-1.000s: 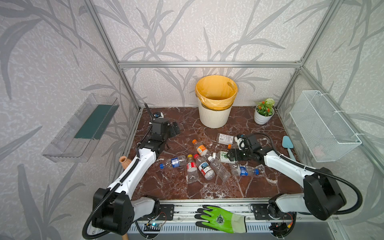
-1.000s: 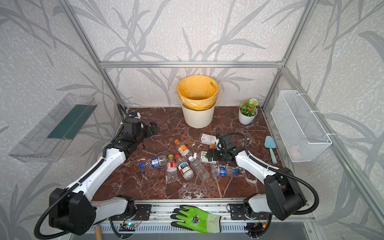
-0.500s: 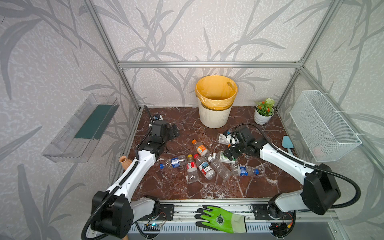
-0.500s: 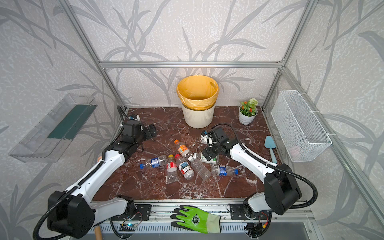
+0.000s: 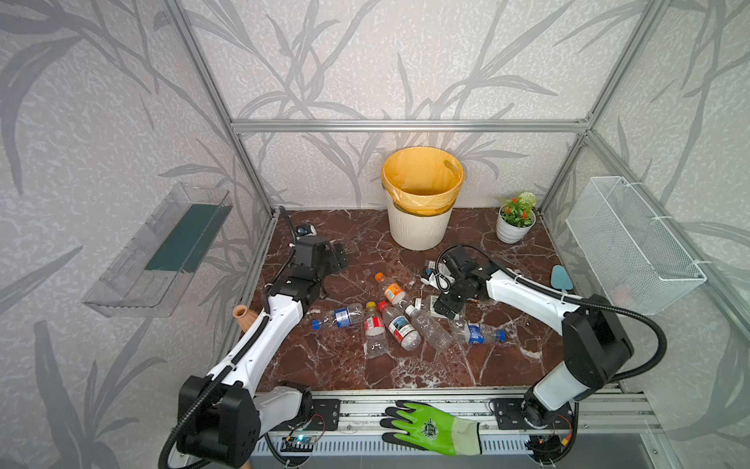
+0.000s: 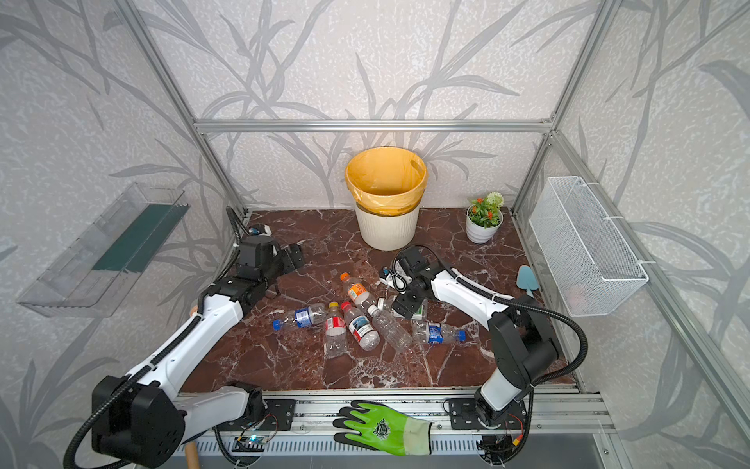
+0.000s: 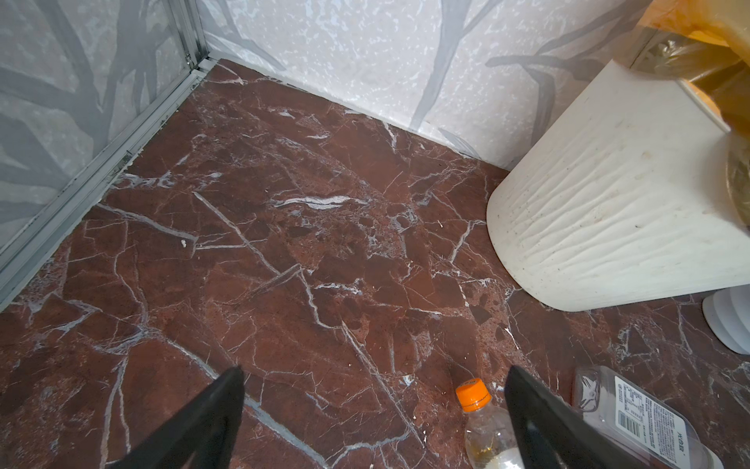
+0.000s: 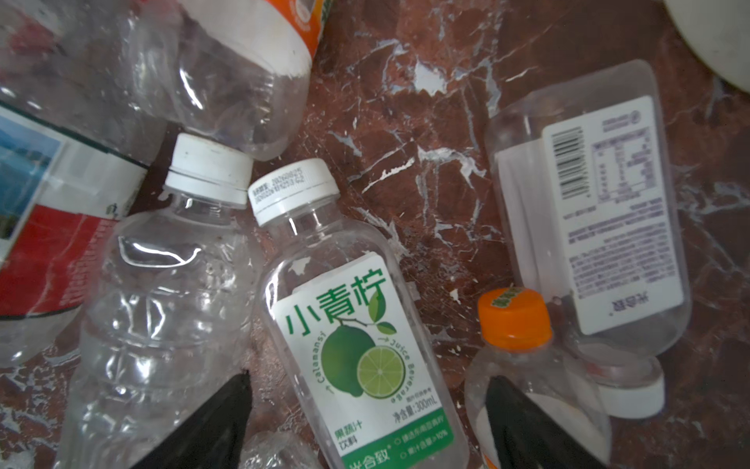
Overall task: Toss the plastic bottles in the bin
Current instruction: 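Lower the right gripper onto the green-label lime bottle cap and grasp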
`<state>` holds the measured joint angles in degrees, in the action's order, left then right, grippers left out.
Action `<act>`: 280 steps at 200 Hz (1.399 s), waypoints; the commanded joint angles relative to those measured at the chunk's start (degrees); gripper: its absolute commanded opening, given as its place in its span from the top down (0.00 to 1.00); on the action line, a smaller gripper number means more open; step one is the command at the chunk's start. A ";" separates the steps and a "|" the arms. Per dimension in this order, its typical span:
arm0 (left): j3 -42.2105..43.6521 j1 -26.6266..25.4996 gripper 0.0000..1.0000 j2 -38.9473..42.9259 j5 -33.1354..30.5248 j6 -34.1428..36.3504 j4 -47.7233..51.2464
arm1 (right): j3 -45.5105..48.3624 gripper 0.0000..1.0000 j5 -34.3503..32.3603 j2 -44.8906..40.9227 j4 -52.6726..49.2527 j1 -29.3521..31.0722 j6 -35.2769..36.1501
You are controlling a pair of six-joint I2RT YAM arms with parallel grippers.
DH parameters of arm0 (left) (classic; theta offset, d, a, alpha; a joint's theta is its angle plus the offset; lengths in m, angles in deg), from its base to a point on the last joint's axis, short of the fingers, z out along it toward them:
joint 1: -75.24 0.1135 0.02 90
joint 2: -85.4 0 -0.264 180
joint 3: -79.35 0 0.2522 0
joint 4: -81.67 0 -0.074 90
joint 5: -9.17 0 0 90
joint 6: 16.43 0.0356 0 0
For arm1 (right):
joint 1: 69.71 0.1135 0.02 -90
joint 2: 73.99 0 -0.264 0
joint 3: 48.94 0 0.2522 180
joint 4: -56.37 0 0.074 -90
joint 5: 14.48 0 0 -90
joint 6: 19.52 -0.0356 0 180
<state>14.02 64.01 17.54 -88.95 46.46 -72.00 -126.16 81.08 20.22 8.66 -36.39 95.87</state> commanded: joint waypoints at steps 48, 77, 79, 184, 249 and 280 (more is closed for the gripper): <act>1.18 0.50 0.01 1.34 -1.50 -0.57 1.64 | -3.56 0.10 -2.95 6.47 -2.87 0.21 2.56; 1.26 0.67 0.01 1.55 -1.91 -0.39 1.71 | -3.79 0.11 -1.64 7.46 -3.20 0.26 2.99; 1.29 0.67 0.01 1.56 -1.90 -0.39 1.67 | -3.91 0.11 -1.61 7.58 -3.20 0.32 3.00; 1.22 1.18 0.01 1.63 -2.14 -0.73 1.99 | -6.35 0.25 -1.42 10.07 -3.42 0.52 2.22; 0.98 1.47 0.01 1.93 -2.06 -0.92 2.36 | -7.28 0.15 -1.25 11.41 -4.42 0.44 1.51; 1.00 1.51 0.01 2.16 -2.00 -0.89 2.46 | -7.42 0.13 -1.66 12.75 -4.12 0.52 0.98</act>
<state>14.83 65.22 18.04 -89.82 46.37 -70.77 -132.57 79.45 31.44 5.99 -36.15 97.49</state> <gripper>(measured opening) 0.991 0.865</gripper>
